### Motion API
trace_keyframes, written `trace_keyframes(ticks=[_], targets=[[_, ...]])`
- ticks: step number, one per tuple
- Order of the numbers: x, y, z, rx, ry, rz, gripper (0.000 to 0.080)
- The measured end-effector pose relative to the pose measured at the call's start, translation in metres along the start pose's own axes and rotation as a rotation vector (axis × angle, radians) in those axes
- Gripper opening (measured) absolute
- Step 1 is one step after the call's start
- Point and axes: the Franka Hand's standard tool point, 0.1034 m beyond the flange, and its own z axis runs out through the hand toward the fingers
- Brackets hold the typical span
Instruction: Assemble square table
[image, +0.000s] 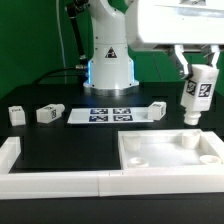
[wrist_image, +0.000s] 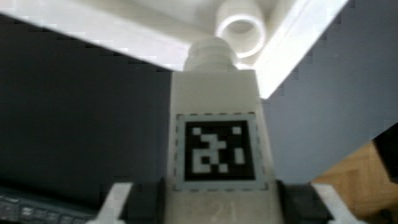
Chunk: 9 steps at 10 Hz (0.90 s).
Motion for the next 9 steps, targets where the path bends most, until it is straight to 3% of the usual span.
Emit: trace_keyframes(ticks=[3, 4, 5, 7, 9], targets=[[-0.002, -0.002, 0.001, 0.006, -0.014, 0.0, 0.029], [-0.005, 0.002, 0.002, 0.003, -0.018, -0.026, 0.029], [-0.014, 0.019, 0.007, 0.003, -0.04, -0.037, 0.029], [-0.005, 0.029, 0.011, 0.034, -0.047, -0.01, 0.029], [0.006, 0.021, 0.015, 0.055, -0.028, 0.014, 0.029]])
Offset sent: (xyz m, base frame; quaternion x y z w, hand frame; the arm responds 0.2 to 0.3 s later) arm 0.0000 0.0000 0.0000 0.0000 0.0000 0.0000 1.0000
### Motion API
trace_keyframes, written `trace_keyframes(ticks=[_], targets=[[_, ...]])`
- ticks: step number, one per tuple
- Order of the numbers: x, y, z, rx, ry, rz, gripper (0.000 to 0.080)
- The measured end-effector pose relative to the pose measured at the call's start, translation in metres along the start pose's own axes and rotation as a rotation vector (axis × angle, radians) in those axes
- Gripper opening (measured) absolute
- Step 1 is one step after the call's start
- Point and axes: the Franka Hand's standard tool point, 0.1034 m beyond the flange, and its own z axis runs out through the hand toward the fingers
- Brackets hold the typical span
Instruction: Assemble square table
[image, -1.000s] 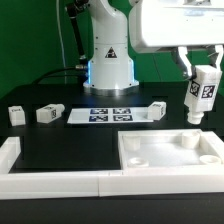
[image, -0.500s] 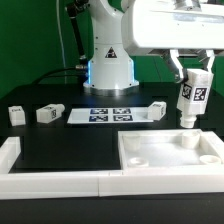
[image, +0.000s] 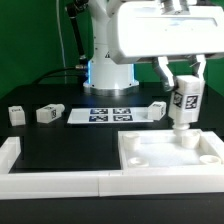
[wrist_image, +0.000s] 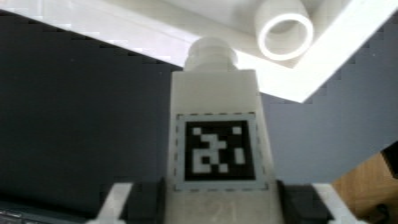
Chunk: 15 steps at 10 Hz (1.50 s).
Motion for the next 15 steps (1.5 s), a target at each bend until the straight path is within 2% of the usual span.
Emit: trace_keyframes(ticks=[1, 3, 4, 7, 10, 12, 15], targets=[[0.006, -0.009, 0.001, 0.005, 0.015, 0.012, 0.029], [0.006, -0.023, 0.011, 0.013, 0.034, 0.033, 0.029], [0.005, -0.032, 0.018, 0.023, 0.03, 0.034, 0.029], [-0.005, -0.044, 0.034, 0.041, 0.012, 0.031, 0.029], [-0.012, -0.042, 0.042, 0.045, -0.003, 0.035, 0.029], [-0.008, -0.04, 0.047, 0.042, 0.012, 0.04, 0.029], [-0.012, -0.04, 0.052, 0.045, 0.003, 0.045, 0.029]])
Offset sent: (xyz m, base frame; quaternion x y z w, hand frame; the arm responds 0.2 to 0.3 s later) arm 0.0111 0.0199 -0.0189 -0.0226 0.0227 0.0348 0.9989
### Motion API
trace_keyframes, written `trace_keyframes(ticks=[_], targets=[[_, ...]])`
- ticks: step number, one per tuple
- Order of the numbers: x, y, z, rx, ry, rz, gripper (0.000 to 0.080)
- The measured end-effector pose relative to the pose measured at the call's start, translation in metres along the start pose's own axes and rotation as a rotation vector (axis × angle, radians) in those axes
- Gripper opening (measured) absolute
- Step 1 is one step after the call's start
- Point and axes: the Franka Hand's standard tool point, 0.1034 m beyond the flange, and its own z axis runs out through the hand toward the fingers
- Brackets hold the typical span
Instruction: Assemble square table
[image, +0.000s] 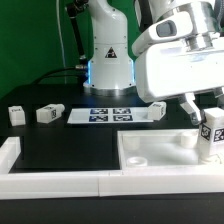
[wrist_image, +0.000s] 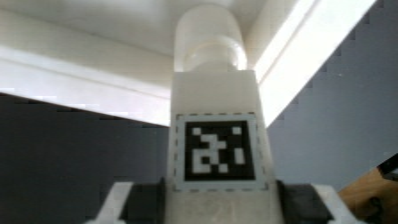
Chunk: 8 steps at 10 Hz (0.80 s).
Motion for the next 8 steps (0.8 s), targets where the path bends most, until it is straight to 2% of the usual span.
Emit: trace_keyframes(ticks=[3, 4, 5, 6, 7, 8], targets=[[-0.0007, -0.0007, 0.0004, 0.001, -0.002, -0.001, 0.029], [-0.0007, -0.0007, 0.0004, 0.001, -0.002, -0.001, 0.046], [-0.0008, -0.0007, 0.0004, 0.001, -0.002, -0.001, 0.0587], [-0.0008, -0.0007, 0.0004, 0.001, -0.002, -0.001, 0.0587], [-0.0008, -0.0007, 0.0005, 0.001, -0.002, -0.001, 0.0636], [-0.0009, -0.0007, 0.0005, 0.001, -0.002, 0.0, 0.0647]])
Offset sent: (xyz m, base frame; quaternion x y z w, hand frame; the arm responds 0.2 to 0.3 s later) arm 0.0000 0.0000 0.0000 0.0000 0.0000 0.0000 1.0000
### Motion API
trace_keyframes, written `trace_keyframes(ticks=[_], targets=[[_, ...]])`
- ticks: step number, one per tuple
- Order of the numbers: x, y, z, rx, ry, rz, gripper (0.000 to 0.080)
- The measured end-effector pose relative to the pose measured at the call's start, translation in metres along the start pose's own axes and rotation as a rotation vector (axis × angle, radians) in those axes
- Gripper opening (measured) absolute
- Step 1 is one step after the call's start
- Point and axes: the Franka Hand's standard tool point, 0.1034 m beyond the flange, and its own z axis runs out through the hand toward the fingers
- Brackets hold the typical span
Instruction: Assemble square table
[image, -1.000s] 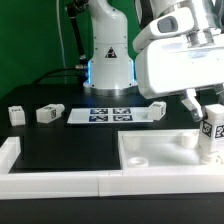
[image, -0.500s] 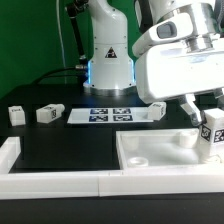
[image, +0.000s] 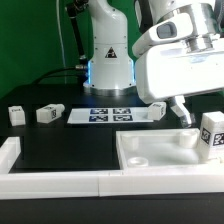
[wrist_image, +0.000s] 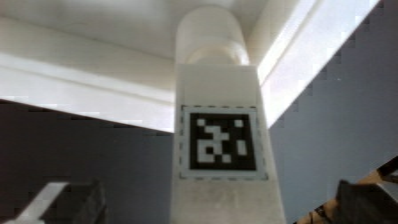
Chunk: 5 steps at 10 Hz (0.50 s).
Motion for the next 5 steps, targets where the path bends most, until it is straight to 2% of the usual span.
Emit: trace_keyframes(ticks=[5], targets=[[-0.0001, -0.0005, 0.0, 0.003, -0.007, 0.003, 0.0649]])
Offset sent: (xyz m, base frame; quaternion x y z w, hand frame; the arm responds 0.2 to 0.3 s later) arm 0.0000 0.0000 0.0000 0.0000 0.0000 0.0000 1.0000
